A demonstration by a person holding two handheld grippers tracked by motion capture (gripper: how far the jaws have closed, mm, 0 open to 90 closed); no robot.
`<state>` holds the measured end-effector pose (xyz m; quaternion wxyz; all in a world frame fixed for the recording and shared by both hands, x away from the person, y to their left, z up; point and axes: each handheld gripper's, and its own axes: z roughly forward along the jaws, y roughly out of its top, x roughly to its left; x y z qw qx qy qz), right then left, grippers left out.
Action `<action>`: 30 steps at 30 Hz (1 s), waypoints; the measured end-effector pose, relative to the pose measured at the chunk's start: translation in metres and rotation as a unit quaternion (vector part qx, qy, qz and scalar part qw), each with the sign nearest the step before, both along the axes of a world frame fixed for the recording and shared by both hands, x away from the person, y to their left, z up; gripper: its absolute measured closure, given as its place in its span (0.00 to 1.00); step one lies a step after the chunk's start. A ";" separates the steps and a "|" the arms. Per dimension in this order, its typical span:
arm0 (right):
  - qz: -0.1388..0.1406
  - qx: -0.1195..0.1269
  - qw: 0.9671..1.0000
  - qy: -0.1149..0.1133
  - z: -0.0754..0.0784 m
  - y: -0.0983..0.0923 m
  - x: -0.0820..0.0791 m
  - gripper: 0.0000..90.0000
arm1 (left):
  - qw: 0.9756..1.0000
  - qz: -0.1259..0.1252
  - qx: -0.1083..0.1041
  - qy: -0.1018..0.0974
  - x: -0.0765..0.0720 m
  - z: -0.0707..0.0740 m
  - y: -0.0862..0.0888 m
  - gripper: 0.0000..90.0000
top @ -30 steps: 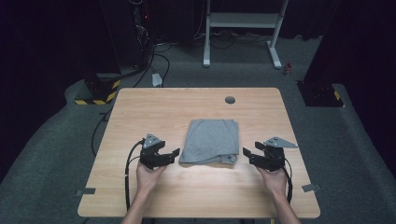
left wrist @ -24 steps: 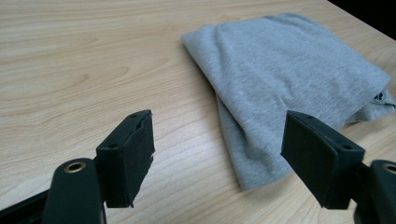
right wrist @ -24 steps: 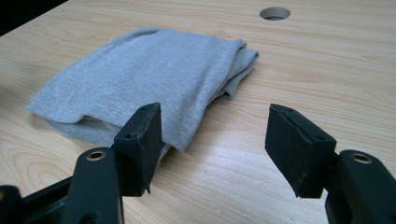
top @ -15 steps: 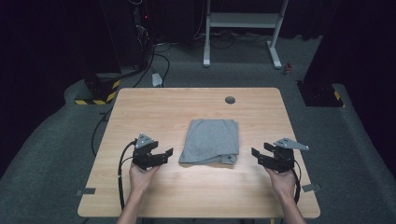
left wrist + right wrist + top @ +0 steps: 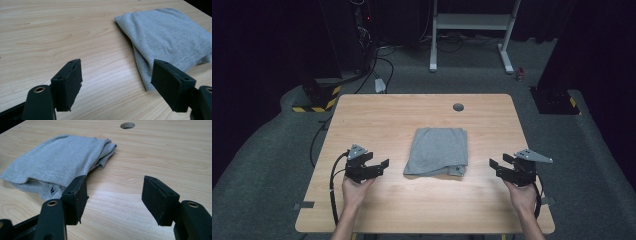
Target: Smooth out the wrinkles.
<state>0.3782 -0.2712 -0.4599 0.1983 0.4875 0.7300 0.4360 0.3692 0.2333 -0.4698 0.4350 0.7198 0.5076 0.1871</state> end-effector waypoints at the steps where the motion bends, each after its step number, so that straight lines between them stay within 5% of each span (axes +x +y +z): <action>1: -0.003 0.002 1.000 0.000 -0.001 -0.001 0.000 0.41 | 1.000 0.003 -0.001 0.001 0.000 0.000 0.002 0.28; 16: -0.022 0.010 1.000 0.003 -0.006 -0.016 -0.002 0.41 | 0.999 0.039 0.005 0.012 -0.007 -0.006 0.029 0.28; 30: -0.062 -0.034 0.997 0.032 -0.031 -0.033 -0.002 0.41 | 0.996 0.077 0.040 0.032 -0.007 -0.033 0.037 0.27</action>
